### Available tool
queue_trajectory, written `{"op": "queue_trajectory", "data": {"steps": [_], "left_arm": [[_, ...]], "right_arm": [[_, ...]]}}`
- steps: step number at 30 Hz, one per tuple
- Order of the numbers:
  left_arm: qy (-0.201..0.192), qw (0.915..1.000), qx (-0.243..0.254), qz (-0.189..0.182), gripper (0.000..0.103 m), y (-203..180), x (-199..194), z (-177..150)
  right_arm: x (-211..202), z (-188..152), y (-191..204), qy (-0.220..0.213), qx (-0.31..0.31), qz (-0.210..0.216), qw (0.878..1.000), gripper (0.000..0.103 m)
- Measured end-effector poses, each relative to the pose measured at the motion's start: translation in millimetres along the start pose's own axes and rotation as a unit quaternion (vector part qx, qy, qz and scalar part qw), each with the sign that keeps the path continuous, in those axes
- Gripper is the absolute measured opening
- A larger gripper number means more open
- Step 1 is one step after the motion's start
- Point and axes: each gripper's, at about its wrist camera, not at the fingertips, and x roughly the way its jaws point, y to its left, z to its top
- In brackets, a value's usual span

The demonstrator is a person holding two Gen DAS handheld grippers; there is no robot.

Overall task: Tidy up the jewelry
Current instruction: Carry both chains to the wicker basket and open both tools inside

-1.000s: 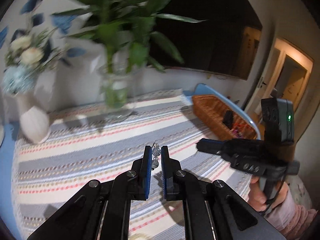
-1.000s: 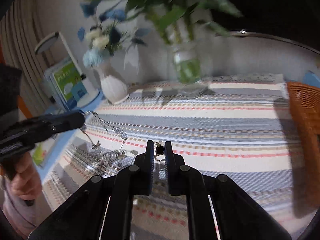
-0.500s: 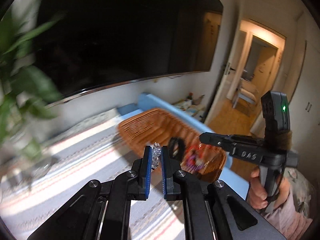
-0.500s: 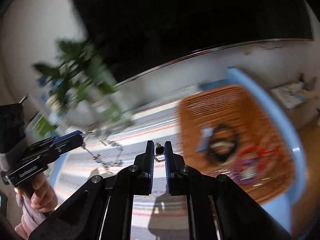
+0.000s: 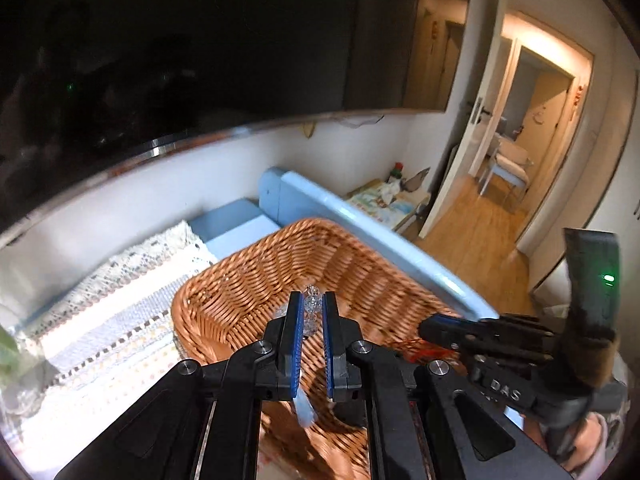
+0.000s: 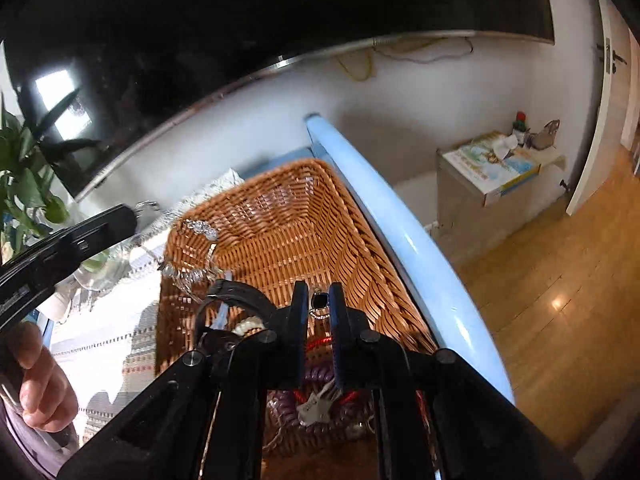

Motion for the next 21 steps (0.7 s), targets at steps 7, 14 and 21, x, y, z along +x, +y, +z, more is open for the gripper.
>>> {"op": "queue_trajectory", "data": {"steps": [7,14,21], "left_arm": [[0.033,0.9994,-0.013,0.001,0.009,12.3,30.0,-8.0],[0.039,0.9990,-0.022,-0.009,0.051,18.7,5.0,-22.4],[0.030,0.9988,-0.030,-0.025,0.056,20.1,-54.9,-61.5]], "right_arm": [[19.2,-1.8,8.0,0.013,-0.019,-0.050,0.998,0.012],[20.6,-0.3,-6.1,0.024,0.024,0.011,0.999,0.017],[-21.5,-9.1,15.5,-0.009,0.023,0.033,0.999,0.031]]}}
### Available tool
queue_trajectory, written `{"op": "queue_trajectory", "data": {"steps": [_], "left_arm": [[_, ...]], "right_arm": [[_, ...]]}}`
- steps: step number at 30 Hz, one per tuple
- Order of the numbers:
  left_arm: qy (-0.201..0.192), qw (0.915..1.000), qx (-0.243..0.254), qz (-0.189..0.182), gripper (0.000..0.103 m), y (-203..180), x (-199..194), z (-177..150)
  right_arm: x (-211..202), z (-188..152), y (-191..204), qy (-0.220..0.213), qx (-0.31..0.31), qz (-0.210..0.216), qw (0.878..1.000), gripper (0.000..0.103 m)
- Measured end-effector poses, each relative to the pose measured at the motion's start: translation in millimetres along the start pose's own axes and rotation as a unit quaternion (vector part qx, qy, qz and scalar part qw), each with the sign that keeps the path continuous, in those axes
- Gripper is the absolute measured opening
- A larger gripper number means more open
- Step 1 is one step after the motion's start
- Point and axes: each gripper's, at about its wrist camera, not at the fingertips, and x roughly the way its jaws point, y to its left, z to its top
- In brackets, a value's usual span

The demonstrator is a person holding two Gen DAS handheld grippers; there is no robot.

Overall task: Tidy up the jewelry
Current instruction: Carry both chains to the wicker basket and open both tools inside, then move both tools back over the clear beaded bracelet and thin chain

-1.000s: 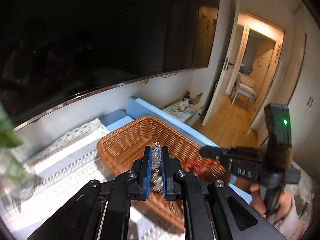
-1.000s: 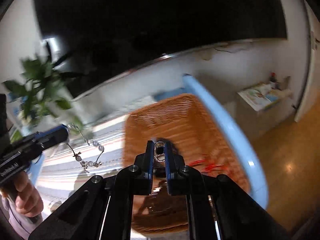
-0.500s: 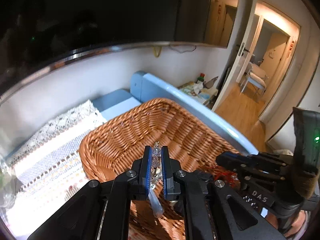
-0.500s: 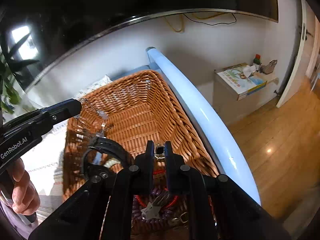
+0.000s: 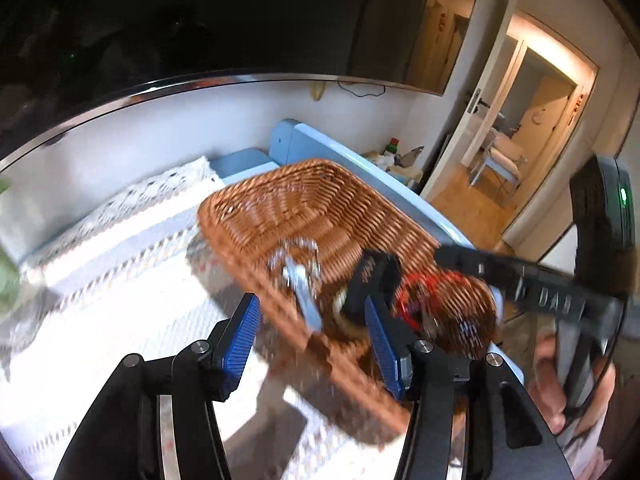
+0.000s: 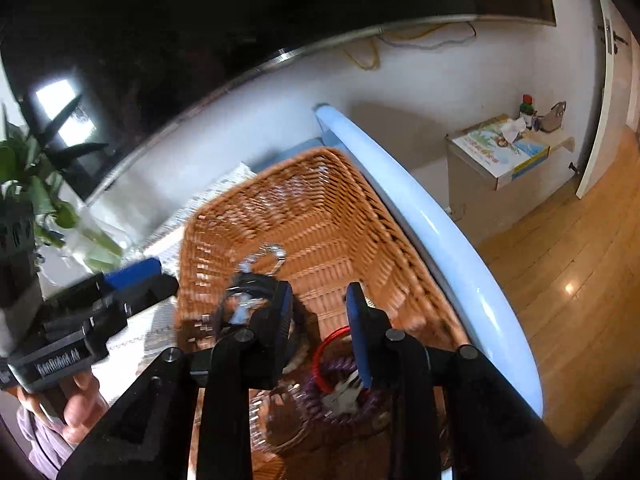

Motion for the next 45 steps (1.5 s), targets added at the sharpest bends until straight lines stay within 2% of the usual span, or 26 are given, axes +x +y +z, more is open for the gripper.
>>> {"op": "queue_trajectory", "data": {"steps": [3,6,8,11,13,15,16,20,24,28,32,35,39,42,45], "left_arm": [[-0.022,0.9998,0.001,-0.005,0.056,0.6,-42.3,-27.5],[-0.048,0.9977,-0.022,-0.043,0.056,13.0,-89.2,-52.4],[-0.074,0.9957,-0.034,-0.045,0.056,25.3,-127.0,-75.5],[-0.109,0.9932,-0.042,0.000,0.056,45.0,-176.6,-112.3],[-0.127,0.9895,-0.050,0.048,0.056,62.2,-209.9,-143.1],[-0.138,0.9847,-0.059,0.088,0.057,78.5,-231.9,-166.3],[-0.143,0.9805,-0.070,0.115,0.057,91.1,-246.7,-183.2],[-0.153,0.9644,-0.117,0.181,0.057,129.8,-277.5,-230.7],[-0.140,0.9511,-0.175,0.213,0.057,169.2,-283.7,-279.1],[-0.112,0.9441,-0.206,0.232,0.056,196.2,-269.7,-308.4],[-0.088,0.9444,-0.224,0.224,0.056,209.3,-250.3,-317.9],[-0.084,0.9440,-0.221,0.230,0.056,211.2,-247.9,-315.8],[-0.046,0.9449,-0.231,0.227,0.056,217.2,-235.5,-314.7],[-0.043,0.9475,-0.218,0.230,0.056,212.7,-233.5,-312.6],[-0.043,0.9483,-0.206,0.237,0.056,207.1,-232.8,-310.7]], "right_arm": [[-19.8,-5.2,19.5,-0.008,-0.004,0.008,1.000,0.037],[-37.6,-11.2,45.3,-0.018,-0.018,0.016,1.000,0.037],[-49.1,-18.3,68.5,-0.026,-0.030,0.032,0.999,0.038],[-58.4,-33.0,105.3,-0.028,-0.053,0.048,0.997,0.044],[-58.6,-48.1,132.8,-0.021,-0.075,0.057,0.995,0.063],[-55.7,-66.2,160.4,-0.020,-0.094,0.065,0.993,0.072],[-52.8,-76.4,175.8,-0.020,-0.106,0.071,0.992,0.072],[-36.9,-111.1,224.8,-0.016,-0.147,0.089,0.985,0.072],[-11.6,-148.2,263.3,-0.014,-0.175,0.111,0.978,0.072],[20.4,-184.8,287.2,-0.010,-0.221,0.097,0.970,0.072],[44.8,-201.2,289.3,0.030,-0.233,0.091,0.968,0.068],[46.1,-200.6,287.9,0.030,-0.237,0.102,0.966,0.065],[50.9,-200.6,286.1,0.041,-0.236,0.102,0.966,0.065],[48.9,-202.8,288.4,0.045,-0.244,0.112,0.962,0.065],[46.3,-212.0,300.1,0.068,-0.265,0.130,0.953,0.059]]}}
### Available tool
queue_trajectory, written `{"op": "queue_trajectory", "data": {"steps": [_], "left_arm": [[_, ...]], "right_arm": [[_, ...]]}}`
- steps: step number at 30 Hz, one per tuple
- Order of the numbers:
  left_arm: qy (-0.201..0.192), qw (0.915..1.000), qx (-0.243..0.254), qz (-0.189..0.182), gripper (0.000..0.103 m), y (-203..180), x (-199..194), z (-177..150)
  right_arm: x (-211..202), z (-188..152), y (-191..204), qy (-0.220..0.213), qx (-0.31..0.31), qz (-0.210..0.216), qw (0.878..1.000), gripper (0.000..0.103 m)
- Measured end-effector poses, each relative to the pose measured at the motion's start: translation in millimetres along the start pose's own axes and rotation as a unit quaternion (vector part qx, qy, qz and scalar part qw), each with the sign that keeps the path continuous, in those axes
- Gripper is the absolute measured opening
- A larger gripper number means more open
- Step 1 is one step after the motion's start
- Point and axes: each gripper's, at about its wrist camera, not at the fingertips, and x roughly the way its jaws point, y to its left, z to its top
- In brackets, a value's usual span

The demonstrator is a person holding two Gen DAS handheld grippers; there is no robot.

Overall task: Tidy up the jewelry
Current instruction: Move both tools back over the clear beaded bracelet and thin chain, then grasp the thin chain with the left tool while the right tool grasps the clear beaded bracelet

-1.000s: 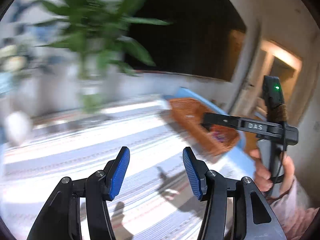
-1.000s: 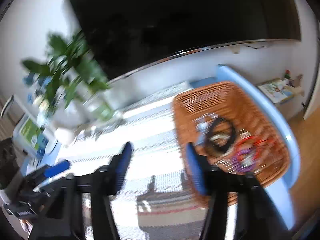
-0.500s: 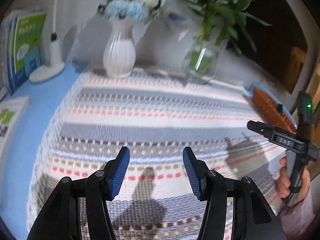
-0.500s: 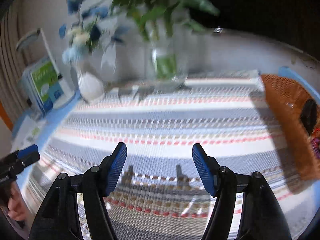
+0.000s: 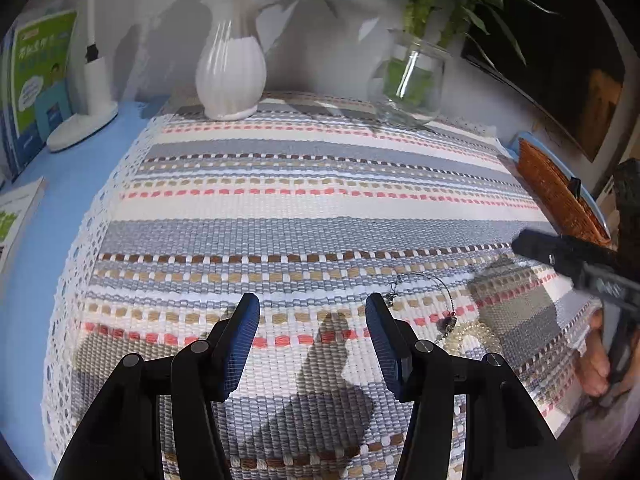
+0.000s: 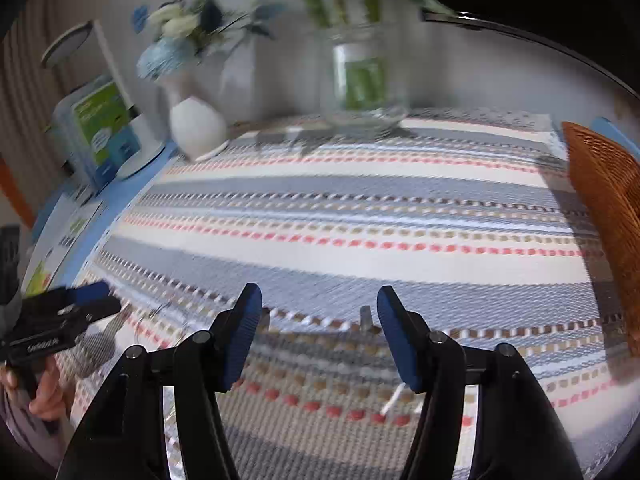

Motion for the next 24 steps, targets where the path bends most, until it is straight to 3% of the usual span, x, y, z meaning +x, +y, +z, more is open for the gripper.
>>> {"op": "queue_trajectory", "data": {"steps": [2,6,10,17,21,24], "left_arm": [[-0.006,1.0000,0.004,0.001,0.055,-3.6,-2.4,0.6],[-0.020,0.9983,0.040,-0.038,0.034,-21.3,-13.8,-3.8],[-0.022,0.9952,0.075,-0.059,0.031,-38.1,-17.3,-6.2],[0.002,0.9917,0.087,-0.094,0.031,-50.3,-8.7,-1.3],[0.016,0.9885,0.114,-0.098,0.031,-66.3,-5.3,-2.8],[0.028,0.9851,0.140,-0.096,0.031,-80.7,0.6,-5.3]], "right_arm": [[-1.3,-7.0,12.7,0.020,-0.009,0.039,0.999,0.053],[-3.2,-21.5,40.5,0.045,-0.039,0.072,0.996,0.048],[-3.8,-32.7,64.3,0.060,-0.063,0.095,0.992,0.044],[10.1,-52.9,94.3,0.076,-0.115,0.053,0.989,0.034],[9.4,-54.9,94.7,0.076,-0.134,0.012,0.988,0.013],[5.2,-55.3,79.2,0.074,-0.124,-0.006,0.989,0.012]]}}
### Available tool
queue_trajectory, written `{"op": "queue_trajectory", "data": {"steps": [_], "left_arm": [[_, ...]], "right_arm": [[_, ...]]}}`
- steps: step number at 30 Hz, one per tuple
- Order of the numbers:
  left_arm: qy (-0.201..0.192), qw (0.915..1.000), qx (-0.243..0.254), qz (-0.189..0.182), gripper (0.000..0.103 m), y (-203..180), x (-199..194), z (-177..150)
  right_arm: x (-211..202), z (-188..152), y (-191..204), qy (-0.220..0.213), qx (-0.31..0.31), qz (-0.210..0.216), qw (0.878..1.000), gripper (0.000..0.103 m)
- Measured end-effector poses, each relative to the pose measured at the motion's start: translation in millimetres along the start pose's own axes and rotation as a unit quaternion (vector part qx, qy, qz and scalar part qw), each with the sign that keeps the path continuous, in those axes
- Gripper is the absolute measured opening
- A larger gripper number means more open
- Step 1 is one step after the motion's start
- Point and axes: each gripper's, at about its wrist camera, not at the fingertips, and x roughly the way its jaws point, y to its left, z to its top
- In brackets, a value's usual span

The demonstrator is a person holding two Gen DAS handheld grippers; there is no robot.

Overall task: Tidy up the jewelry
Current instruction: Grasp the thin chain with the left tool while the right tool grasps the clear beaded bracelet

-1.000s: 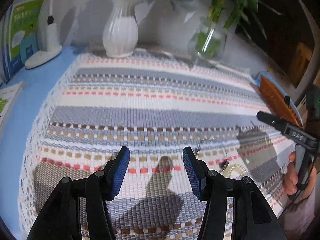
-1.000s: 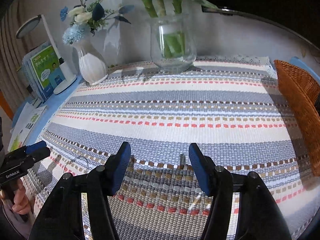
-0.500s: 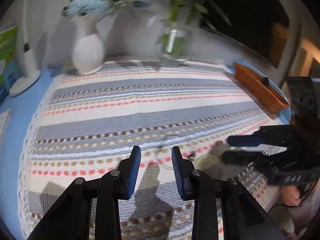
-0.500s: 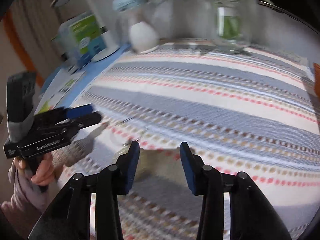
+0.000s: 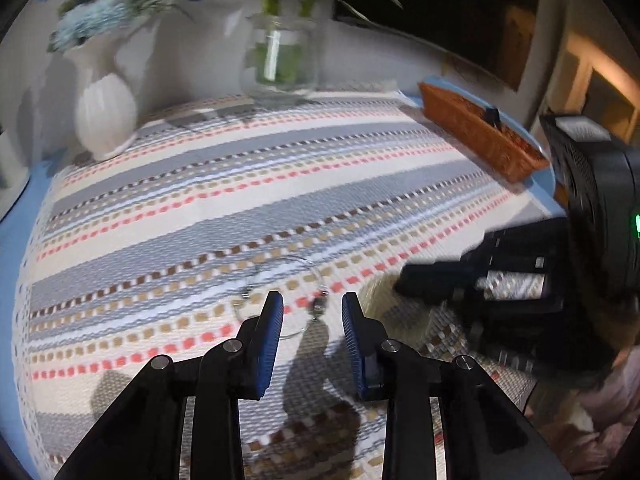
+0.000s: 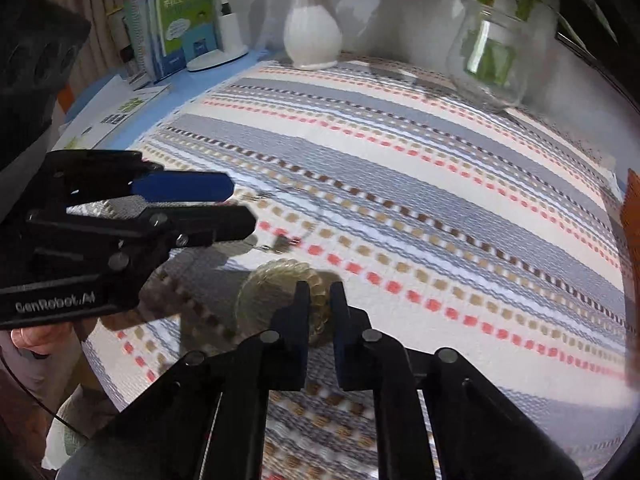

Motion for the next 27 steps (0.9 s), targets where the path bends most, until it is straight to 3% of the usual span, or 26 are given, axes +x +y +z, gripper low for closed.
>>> {"op": "queue_trajectory", "data": {"steps": [3,10,17,22,27], "left_arm": [[0.011,0.9998,0.016,0.002,0.031,-10.2,9.2,1.6],[0.032,0.9992,0.019,0.013,0.030,-13.7,23.0,6.8],[0.035,0.9987,0.022,0.030,0.010,-15.1,27.6,8.9],[0.031,0.9984,0.022,0.041,0.010,-16.2,25.5,8.6],[0.008,0.9995,0.012,0.026,0.010,-13.6,11.6,13.0]], "right_arm": [[-3.3,-5.9,-22.9,0.000,0.023,-0.026,0.999,0.012],[-11.2,-16.0,-80.8,-0.002,0.092,-0.030,0.995,0.012],[-12.8,-18.0,-81.9,-0.010,0.083,-0.042,0.996,0.012],[-10.8,-16.9,-73.5,-0.011,0.067,-0.064,0.996,0.012],[-13.5,-18.4,-78.1,-0.014,0.084,-0.055,0.995,0.010]]}}
